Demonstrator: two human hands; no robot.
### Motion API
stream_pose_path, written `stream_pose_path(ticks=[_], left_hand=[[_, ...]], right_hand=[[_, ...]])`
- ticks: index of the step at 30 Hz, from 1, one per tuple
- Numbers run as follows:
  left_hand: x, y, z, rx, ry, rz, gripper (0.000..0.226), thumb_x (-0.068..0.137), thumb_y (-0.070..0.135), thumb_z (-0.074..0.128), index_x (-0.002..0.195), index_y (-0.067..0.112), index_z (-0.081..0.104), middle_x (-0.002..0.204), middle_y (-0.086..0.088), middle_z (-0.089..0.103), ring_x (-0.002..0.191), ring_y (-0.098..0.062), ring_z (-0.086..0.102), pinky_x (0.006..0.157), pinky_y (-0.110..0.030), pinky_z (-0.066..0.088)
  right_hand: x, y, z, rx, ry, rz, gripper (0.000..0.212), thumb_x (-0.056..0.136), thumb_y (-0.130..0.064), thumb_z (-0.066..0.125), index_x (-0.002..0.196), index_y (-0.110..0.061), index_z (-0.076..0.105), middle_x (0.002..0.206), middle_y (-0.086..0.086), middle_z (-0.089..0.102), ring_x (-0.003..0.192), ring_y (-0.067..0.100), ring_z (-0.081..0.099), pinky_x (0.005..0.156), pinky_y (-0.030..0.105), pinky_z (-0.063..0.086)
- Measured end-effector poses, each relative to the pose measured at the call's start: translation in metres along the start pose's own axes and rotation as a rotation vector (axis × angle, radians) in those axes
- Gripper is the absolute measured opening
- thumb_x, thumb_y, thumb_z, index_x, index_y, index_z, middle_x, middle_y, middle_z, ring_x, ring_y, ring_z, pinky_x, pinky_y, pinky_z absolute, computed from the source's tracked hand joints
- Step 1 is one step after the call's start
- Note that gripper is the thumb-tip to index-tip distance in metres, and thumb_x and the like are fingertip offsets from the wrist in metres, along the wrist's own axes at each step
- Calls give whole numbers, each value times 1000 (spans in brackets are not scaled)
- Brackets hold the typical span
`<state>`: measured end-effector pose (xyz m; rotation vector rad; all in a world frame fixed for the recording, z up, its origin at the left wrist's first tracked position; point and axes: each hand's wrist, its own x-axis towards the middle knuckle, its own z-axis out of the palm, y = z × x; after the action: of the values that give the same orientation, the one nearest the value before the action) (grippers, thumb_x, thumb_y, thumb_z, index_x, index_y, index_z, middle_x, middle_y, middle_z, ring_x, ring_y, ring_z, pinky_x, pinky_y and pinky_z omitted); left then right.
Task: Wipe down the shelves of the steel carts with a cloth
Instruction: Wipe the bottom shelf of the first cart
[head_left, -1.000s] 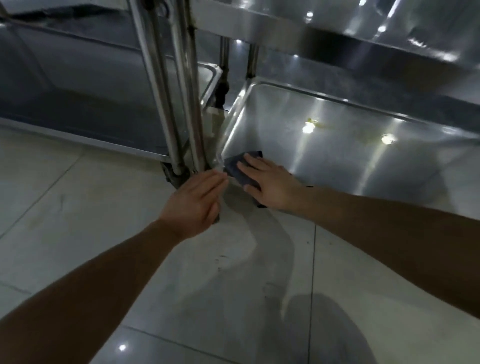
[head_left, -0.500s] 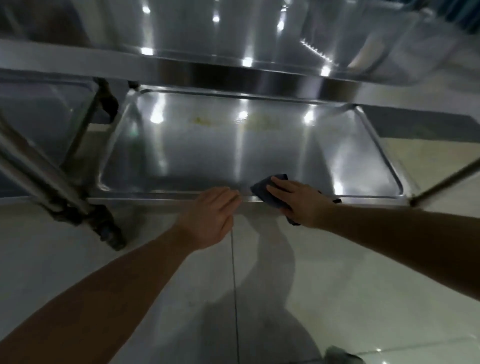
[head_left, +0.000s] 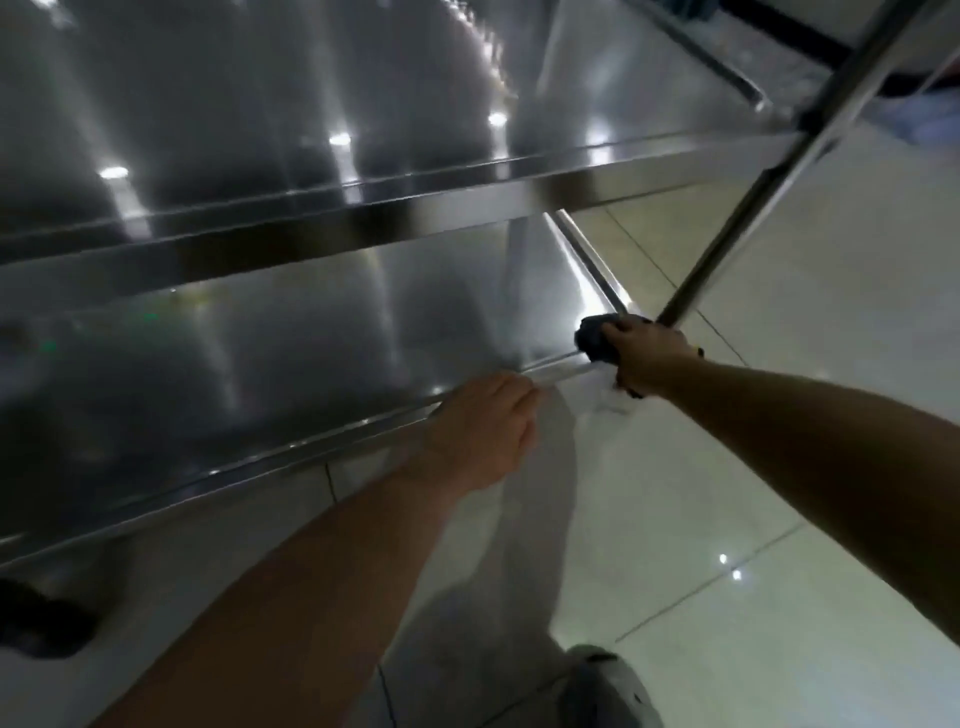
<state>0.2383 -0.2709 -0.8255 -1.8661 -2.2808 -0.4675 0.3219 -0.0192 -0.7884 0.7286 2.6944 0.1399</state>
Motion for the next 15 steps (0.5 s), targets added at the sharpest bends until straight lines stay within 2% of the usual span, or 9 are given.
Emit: stream_pose_path(ticks=[3,5,7,9,11,13,15], left_hand=[[4,21,-35,-18,-166,-40,33,94,23,43,104,6,69,102,-15,67,95,-36,64,86,-45,54],[0,37,-69,18,-290,59,34,94,18,39,97,3,70,97,-17,67,90,-37,62,83,-45,54],[1,54,-114,79,-450,183,45,93,13,28,101,-2,70,101,-21,67,93,-38,61,83,-48,53],[-1,77,-175,47,-497,117,48,95,21,28,107,1,70,99,-17,68,90,-36,62,80,-45,54],[0,101,-244,24,-522,53,41,92,26,38,101,7,73,90,-10,68,83,-32,65,74,-41,57],[17,126,-313,89,-653,113,45,90,24,29,92,11,71,88,-10,67,82,-32,65,73,-41,50],[50,161,-382,107,-742,180,51,91,21,16,93,11,65,93,-12,63,89,-34,63,73,-41,39]], right_hand=[[-35,-12,-34,135,-113,20,48,91,-11,60,135,-28,51,134,5,56,118,34,59,93,43,50],[-71,-26,-54,152,-135,16,48,92,-8,55,137,-25,48,136,9,54,122,37,55,99,50,44],[-110,-35,-82,190,-169,37,49,93,-6,51,138,-27,47,140,10,51,126,38,51,101,51,42],[-153,-30,-116,267,-215,48,48,93,-4,51,135,-26,46,137,9,52,122,37,52,99,49,42],[-202,-10,-162,325,-238,57,46,92,-2,52,132,-24,46,136,9,52,117,37,53,95,48,42],[-255,18,-215,341,-229,81,49,92,-4,53,137,-21,44,139,9,49,119,37,50,94,49,40],[-311,50,-274,339,-258,112,54,94,-10,53,145,-19,38,143,9,45,123,37,47,97,49,39]])
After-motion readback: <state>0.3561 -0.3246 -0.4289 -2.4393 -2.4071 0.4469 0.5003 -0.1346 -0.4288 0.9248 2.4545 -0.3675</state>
